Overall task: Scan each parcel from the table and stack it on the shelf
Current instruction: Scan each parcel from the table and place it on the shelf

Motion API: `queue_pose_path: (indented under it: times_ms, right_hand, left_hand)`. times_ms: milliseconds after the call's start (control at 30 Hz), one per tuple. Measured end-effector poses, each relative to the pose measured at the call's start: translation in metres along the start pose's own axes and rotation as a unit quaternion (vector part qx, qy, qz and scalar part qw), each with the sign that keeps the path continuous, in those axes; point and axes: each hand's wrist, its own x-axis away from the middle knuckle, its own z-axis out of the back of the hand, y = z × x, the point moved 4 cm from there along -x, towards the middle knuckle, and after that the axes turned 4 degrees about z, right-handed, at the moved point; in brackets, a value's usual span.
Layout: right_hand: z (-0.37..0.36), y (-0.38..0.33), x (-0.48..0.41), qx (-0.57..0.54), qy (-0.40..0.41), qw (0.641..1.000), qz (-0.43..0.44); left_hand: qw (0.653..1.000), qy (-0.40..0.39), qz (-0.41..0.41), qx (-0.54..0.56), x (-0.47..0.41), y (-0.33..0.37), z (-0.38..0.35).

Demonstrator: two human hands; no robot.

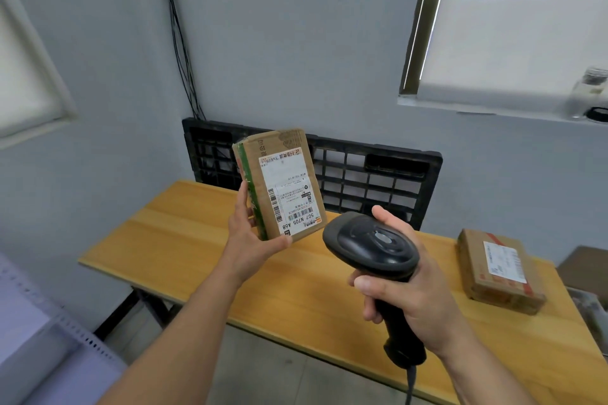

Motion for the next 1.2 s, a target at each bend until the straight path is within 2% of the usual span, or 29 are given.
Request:
queue_pose_path:
  times_ms: [200,733,933,1200]
  right_hand:
    - [0.010,-0.005,0.008,-0.010,-0.019,1.000,0.016]
    - [0.006,0.013,0.032,-0.038,-0.131,0.991,-0.012]
    - [-0.017,0.020,0.035,-0.053,-0.177,0.983,-0.005]
    - [-0.083,0.013,0.039,-0.040,-0.215,0.974,0.056]
  left_hand:
    - [1.000,0.022,0.011,-0.018,0.023,0.004,-0.004]
    - [0.987,0.137,0.030,-0.083,0.095,0.019,0.018]
    - [0.979,0.174,0.072,-0.083,0.134,0.014,0.039]
    - [0.961,0.259,0.087,-0.038,0.202,0.004,0.094]
